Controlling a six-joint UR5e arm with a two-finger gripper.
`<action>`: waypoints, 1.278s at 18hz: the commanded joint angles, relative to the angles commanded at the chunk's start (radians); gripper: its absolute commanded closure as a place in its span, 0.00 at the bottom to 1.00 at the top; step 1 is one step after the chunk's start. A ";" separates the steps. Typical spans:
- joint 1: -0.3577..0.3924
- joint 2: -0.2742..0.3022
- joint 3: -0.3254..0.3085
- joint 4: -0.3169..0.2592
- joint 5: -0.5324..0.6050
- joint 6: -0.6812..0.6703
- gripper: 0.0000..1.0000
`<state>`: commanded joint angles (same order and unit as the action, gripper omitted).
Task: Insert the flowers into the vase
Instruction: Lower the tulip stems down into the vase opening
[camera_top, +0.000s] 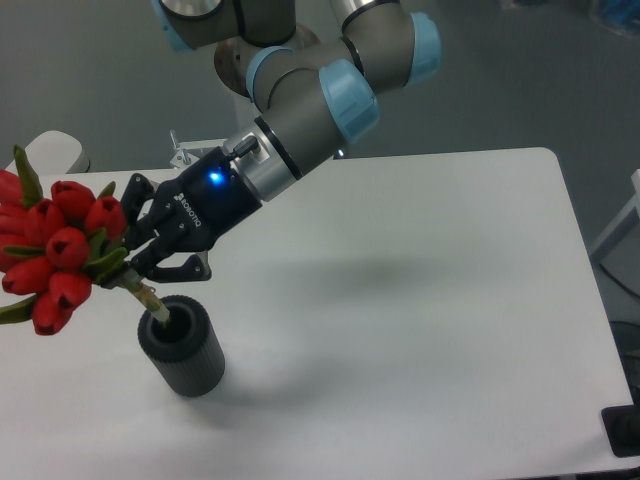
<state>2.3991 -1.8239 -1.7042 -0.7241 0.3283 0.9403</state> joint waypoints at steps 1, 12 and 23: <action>0.002 -0.002 -0.008 0.000 0.000 0.011 0.80; 0.002 -0.049 -0.066 -0.002 0.000 0.143 0.79; 0.003 -0.097 -0.120 -0.002 0.003 0.193 0.78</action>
<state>2.4022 -1.9205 -1.8239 -0.7256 0.3313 1.1335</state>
